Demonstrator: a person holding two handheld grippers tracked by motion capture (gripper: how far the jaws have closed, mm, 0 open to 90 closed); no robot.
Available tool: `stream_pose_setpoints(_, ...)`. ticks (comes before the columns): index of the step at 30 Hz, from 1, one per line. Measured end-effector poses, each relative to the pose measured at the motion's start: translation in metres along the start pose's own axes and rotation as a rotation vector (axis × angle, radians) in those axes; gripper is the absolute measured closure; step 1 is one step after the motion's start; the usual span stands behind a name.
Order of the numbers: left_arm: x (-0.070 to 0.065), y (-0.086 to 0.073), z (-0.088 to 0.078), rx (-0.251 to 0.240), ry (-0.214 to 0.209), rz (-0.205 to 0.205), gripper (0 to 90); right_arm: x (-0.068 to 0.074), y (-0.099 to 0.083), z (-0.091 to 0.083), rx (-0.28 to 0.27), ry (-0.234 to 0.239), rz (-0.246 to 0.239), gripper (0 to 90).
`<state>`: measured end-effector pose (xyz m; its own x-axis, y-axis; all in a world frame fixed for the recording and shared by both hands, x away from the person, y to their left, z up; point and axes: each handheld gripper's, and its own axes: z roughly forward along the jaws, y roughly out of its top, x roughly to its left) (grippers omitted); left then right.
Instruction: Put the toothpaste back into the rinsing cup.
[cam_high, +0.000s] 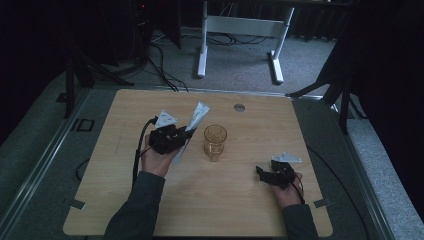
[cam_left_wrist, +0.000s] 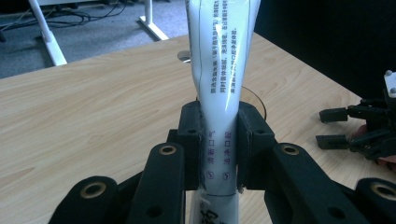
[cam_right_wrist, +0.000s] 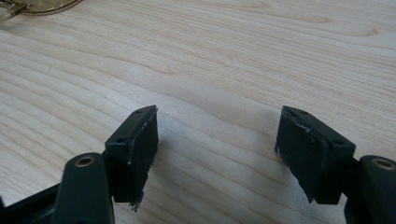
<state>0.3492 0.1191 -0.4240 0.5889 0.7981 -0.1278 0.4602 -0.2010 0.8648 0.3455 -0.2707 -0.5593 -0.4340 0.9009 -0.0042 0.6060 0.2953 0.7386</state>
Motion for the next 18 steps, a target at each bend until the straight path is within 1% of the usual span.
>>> stream_pose_setpoints(10,-0.0007,0.0047,0.0051,-0.007,-0.002,0.009,74.6,0.0000,0.0000,0.0000,0.000,0.000,0.000,29.3)
stream_pose_setpoints(18,0.0000,0.0086,0.0067,-0.021,-0.006,0.002,74.6,0.0000,0.0000,0.0000,0.000,0.000,0.000,29.4)
